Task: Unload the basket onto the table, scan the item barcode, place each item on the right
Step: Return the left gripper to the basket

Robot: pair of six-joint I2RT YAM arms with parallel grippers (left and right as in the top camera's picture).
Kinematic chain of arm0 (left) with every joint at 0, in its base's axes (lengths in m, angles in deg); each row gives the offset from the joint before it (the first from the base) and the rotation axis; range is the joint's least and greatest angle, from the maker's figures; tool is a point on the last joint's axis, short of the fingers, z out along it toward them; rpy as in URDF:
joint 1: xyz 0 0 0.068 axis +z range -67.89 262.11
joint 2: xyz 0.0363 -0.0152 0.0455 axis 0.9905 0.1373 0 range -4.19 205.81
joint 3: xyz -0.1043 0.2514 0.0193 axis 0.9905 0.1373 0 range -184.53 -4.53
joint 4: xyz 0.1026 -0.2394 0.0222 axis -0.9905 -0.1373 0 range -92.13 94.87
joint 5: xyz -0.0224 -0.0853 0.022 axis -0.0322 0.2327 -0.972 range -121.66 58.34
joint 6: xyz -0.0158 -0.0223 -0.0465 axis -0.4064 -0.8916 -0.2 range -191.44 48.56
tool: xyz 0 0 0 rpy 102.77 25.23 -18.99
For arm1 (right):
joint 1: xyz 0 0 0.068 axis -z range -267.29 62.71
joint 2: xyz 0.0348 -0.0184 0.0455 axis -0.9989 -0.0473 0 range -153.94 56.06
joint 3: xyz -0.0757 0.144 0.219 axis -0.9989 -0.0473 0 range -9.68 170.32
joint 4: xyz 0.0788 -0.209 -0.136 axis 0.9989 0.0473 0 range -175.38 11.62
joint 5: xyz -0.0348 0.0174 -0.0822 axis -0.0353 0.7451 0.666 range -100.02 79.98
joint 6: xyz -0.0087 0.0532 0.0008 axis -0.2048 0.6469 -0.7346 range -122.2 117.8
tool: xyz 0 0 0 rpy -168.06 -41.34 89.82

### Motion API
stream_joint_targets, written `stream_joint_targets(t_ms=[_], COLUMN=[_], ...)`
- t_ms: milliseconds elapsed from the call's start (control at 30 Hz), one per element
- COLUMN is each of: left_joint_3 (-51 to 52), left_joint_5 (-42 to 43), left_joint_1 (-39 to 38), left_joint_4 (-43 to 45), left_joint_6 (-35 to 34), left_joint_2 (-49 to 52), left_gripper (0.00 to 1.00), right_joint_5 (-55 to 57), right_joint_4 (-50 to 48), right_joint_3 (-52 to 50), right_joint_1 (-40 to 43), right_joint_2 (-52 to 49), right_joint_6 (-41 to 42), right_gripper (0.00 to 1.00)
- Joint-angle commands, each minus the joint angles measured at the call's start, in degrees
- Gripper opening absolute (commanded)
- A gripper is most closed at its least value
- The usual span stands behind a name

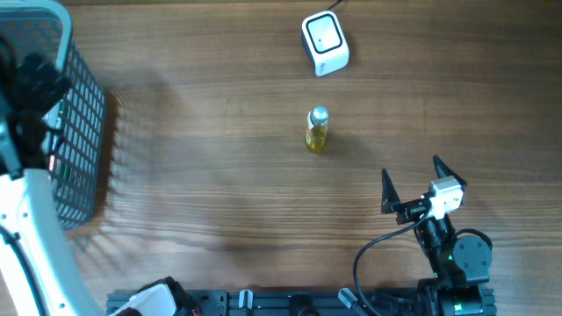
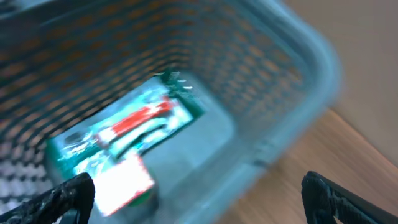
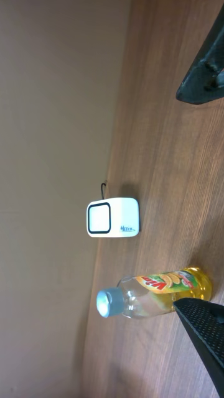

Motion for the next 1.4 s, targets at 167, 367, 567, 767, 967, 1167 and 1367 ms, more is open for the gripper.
stream_joint_targets(t_ms=[167, 367, 567, 767, 967, 1167, 1367], left_joint_3=[-0.37, 0.48, 5.01, 11.89, 16.28, 16.35, 16.35], left_joint_5=[-0.04, -0.02, -0.02, 0.44, 0.79, 4.39, 7.56], left_joint_1=[12.15, 13.44, 13.44, 13.44, 13.44, 13.44, 13.44], left_joint_4=[-7.15, -9.27, -7.67, -3.30, -0.83, -2.27, -1.25], left_joint_6=[-15.30, -15.28, -15.28, -15.26, -15.32, -15.32, -15.32], left_joint_2=[3.93, 8.87, 11.91, 13.97, 14.16, 14.16, 14.16], left_gripper=[1.00, 1.00, 1.00, 1.00, 1.00, 1.00, 1.00], right_joint_5=[-0.11, -0.11, -0.11, -0.11, -0.11, -0.11, -0.11], right_joint_4=[-0.28, -0.28, -0.28, -0.28, -0.28, -0.28, -0.28], right_joint_3=[-0.04, -0.04, -0.04, -0.04, -0.04, -0.04, -0.04], right_joint_1=[0.24, 0.24, 0.24, 0.24, 0.24, 0.24, 0.24], right_joint_2=[-0.02, -0.02, -0.02, -0.02, -0.02, -0.02, -0.02], right_joint_6=[-0.24, -0.26, -0.24, -0.26, -0.26, -0.24, -0.24], right_gripper=[1.00, 1.00, 1.00, 1.00, 1.00, 1.00, 1.00])
